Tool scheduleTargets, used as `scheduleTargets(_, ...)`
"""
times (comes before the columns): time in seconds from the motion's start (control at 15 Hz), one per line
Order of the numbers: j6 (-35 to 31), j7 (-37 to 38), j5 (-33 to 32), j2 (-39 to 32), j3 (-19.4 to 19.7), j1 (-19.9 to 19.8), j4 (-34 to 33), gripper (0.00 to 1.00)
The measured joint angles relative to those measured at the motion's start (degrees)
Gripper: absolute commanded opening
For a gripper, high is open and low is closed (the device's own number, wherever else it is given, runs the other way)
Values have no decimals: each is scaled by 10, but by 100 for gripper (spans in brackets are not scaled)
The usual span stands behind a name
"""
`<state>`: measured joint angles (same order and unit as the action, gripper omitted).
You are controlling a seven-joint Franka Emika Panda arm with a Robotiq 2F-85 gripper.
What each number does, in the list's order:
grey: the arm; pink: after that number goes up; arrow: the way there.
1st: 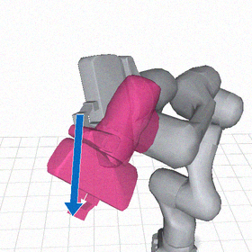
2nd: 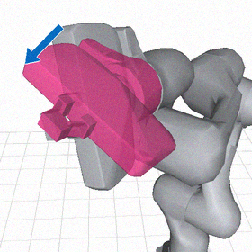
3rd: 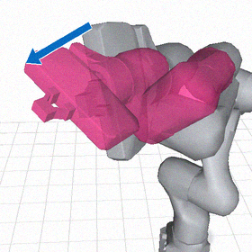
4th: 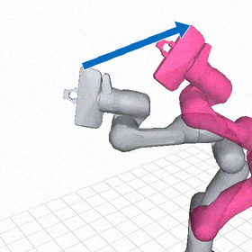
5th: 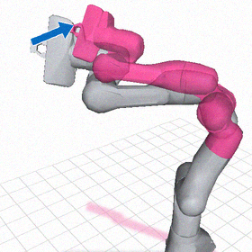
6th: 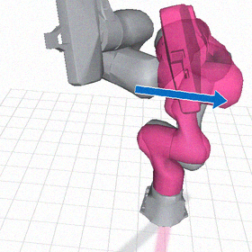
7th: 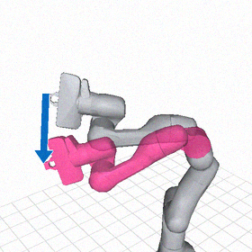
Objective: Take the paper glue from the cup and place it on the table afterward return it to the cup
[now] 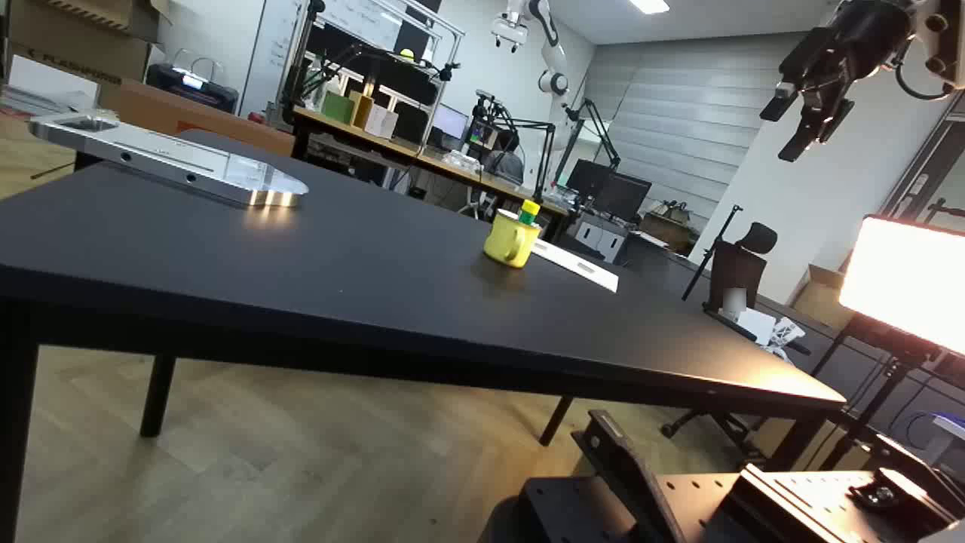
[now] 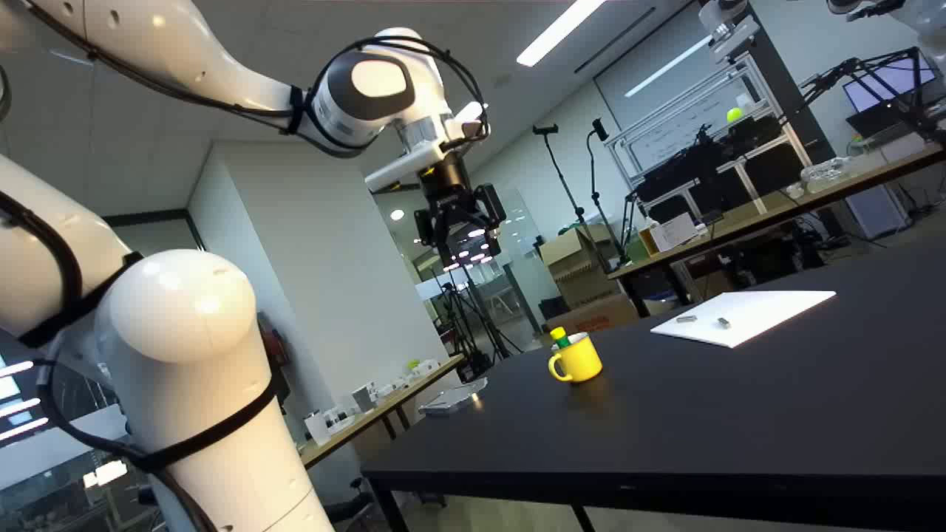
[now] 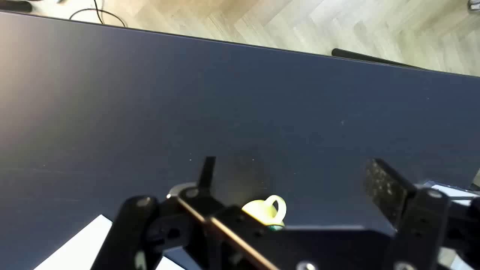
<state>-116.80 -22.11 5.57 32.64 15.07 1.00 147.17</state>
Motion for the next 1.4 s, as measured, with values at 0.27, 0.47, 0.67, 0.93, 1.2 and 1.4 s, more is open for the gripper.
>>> scheduleTargets(0.27,0,0,0,0,0,0,0,100)
scheduleTargets(0.47,0,0,0,0,0,0,0,100)
scheduleTargets(0.67,0,0,0,0,0,0,0,100)
scheduleTargets(0.93,0,-14,-2,-7,-4,-1,-1,100)
scheduleTargets(1.2,-26,-49,-46,-78,-27,0,-11,100)
scheduleTargets(1.4,-66,-54,-105,-166,-54,0,-36,100)
